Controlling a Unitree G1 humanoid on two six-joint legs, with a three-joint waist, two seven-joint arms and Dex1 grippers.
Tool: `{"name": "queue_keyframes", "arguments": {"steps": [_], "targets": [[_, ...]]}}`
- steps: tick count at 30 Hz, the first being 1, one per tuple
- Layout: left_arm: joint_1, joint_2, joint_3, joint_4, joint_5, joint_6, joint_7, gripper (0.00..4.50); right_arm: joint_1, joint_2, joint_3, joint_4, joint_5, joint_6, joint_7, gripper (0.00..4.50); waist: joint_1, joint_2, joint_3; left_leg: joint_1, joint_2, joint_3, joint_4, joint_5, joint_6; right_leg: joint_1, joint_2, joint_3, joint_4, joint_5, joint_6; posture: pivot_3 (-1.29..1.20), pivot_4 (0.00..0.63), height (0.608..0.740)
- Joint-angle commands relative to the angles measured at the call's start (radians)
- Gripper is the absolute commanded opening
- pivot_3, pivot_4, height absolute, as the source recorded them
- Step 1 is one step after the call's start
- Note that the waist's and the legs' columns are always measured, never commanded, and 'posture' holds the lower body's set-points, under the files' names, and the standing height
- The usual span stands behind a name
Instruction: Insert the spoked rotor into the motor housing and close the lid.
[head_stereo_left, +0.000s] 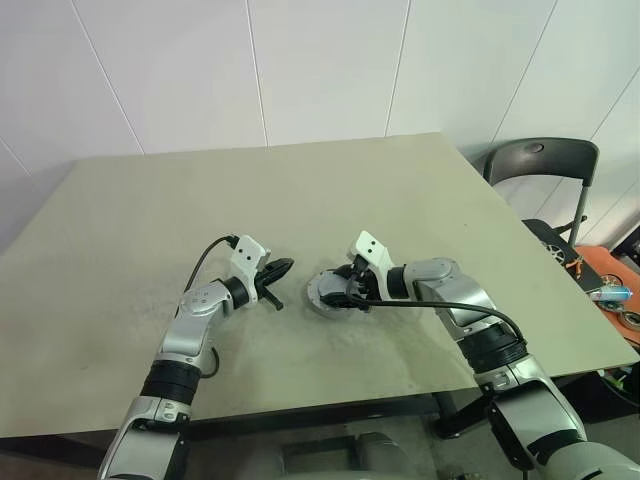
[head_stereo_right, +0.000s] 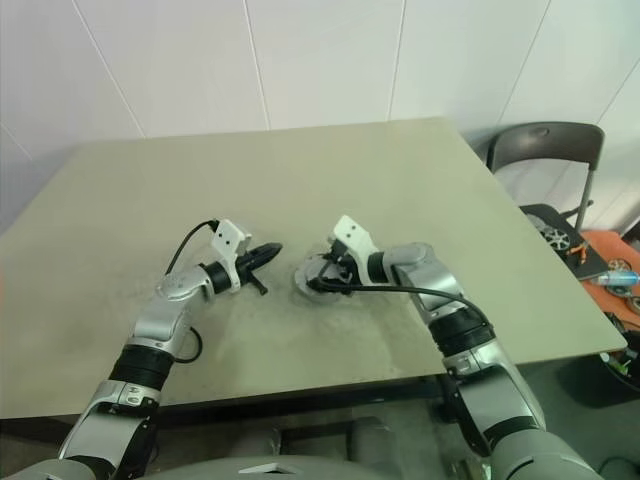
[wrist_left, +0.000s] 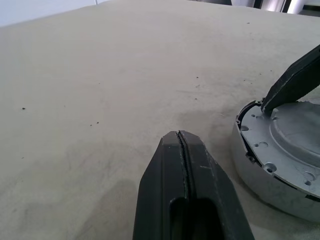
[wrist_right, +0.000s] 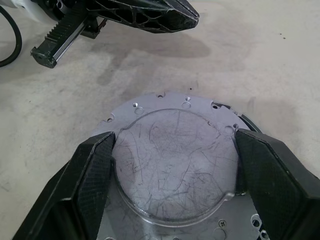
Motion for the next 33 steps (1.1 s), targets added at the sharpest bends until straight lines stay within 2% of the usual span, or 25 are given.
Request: {"name": "queue_keyframes", "arguments": {"steps": [1,8,17,33], "targets": [[-0.014,0.005,0.012,-0.015,-0.003,-0.012,0.0,0.0,-0.019,0.025,-0.009,0.021,-0.017,-0.03,-0.044,3.46,-0.001,0.0,0.0,0.0,0.0,0.0,0.0,0.0,0.0,0.0,0.0,0.0,0.0,0.0,0.0,0.0,0.0,0.74],[-0.008,0.004,0.009,-0.023,-0.002,-0.008,0.0,0.0,-0.022,0.047,-0.034,0.046,-0.013,-0.047,-0.072,3.46,-0.003,0.0,0.0,0.013,0.001,0.0,0.0,0.0,0.0,0.012,0.001,0.0,0.0,-0.001,-0.004,0.0,0.0,0.74],[0.004,0.001,0.005,-0.031,-0.003,-0.002,0.0,0.0,-0.013,0.053,-0.067,0.019,0.051,-0.02,-0.043,3.46,-0.002,0.0,0.0,0.011,0.001,0.0,-0.001,0.0,0.0,0.01,0.001,0.0,0.0,0.001,-0.002,0.0,0.0,0.74],[0.018,0.004,0.001,-0.044,-0.002,0.008,-0.004,0.0,-0.025,0.071,-0.045,0.102,-0.033,-0.131,-0.124,3.46,-0.001,0.0,0.0,0.011,0.001,0.0,0.0,0.0,0.0,0.011,0.001,0.0,0.0,0.0,-0.002,0.0,0.0,0.74]]}}
